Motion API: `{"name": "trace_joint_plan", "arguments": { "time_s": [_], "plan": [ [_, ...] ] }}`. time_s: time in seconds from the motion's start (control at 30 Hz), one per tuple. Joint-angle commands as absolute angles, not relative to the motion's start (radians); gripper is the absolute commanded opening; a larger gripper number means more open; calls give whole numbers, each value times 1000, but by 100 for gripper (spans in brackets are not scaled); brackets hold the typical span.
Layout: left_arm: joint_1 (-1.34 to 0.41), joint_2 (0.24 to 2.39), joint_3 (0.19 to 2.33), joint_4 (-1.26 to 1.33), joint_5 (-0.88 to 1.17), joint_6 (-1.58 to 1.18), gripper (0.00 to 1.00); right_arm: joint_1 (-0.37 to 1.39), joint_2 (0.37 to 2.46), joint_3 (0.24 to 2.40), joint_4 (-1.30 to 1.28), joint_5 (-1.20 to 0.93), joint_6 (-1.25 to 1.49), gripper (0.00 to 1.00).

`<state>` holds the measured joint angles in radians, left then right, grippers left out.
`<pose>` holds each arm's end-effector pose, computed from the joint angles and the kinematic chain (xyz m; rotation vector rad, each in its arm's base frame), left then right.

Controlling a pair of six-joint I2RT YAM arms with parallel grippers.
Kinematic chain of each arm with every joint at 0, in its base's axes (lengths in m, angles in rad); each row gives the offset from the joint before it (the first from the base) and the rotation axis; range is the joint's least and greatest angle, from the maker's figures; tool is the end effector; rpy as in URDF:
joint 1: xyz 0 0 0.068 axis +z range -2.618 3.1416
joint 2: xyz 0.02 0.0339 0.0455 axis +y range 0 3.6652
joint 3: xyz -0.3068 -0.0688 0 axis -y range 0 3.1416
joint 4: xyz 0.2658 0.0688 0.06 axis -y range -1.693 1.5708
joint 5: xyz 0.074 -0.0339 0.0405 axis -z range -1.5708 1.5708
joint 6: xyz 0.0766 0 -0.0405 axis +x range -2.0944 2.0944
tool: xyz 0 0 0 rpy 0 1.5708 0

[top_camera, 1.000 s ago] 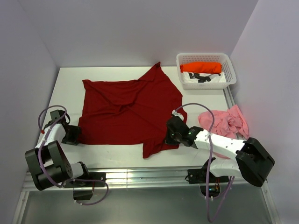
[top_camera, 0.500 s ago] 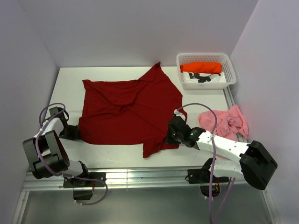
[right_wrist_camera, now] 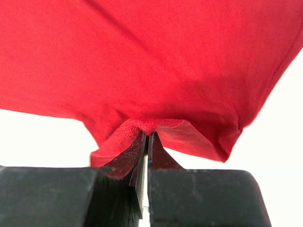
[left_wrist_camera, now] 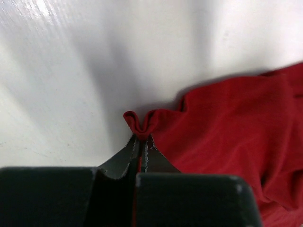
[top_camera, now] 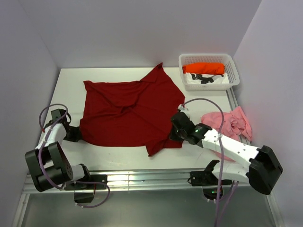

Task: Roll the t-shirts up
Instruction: Flatten the tshirt

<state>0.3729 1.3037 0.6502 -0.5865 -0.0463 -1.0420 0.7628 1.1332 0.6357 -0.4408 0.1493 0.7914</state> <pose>0.2180 0.0891 0.1531 -1.8362 2.1306 -0.0926 0.1819 0.1581 0.1965 0.0990 2.5519 0.4497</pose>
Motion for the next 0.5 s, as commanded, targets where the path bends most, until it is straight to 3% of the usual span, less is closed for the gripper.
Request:
{"name": "trace_joint_plan", "arguments": {
  "time_s": [0.0,0.2,0.47],
  "plan": [
    [368,1233,692,-598,-60,-1049,0,738,1055,784,-517,250,744,0],
    [371,1102,764,-621,-8,-1074,0,677,1046,1018,-612,250,673,0],
    [376,1083,945,-602,63,-1166,0,661,1124,1383,-592,307,575,0]
  ]
}}
